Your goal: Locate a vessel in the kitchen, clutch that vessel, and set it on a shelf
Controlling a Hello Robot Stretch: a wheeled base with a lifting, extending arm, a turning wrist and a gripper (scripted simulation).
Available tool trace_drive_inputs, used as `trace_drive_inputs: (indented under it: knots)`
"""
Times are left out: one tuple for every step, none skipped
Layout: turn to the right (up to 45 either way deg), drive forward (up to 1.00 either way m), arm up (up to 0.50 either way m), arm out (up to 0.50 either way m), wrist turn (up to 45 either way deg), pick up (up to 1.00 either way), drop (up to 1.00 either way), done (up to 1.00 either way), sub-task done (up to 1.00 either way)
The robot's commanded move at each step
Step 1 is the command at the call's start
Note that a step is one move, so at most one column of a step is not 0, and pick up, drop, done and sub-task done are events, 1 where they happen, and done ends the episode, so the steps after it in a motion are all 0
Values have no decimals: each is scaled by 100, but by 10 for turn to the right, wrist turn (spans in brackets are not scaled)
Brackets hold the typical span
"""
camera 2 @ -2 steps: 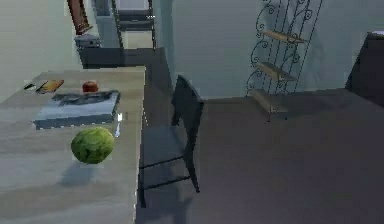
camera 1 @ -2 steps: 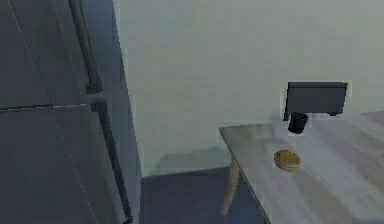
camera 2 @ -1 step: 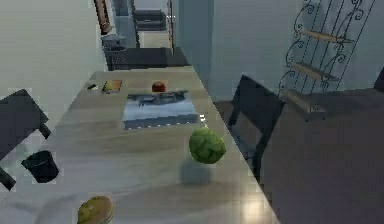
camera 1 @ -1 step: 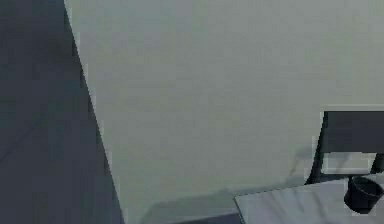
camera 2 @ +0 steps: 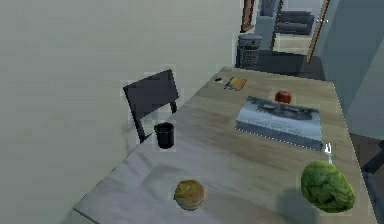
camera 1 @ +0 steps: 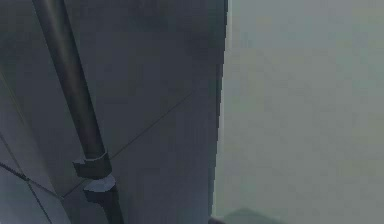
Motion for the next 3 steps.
trace_drive_inputs:
  knots:
    - [0,0,50,0,0,0,0,0,0]
    - [0,0,36,0,0,0,0,0,0]
    - [0,0,0,46,0,0,0,0,0]
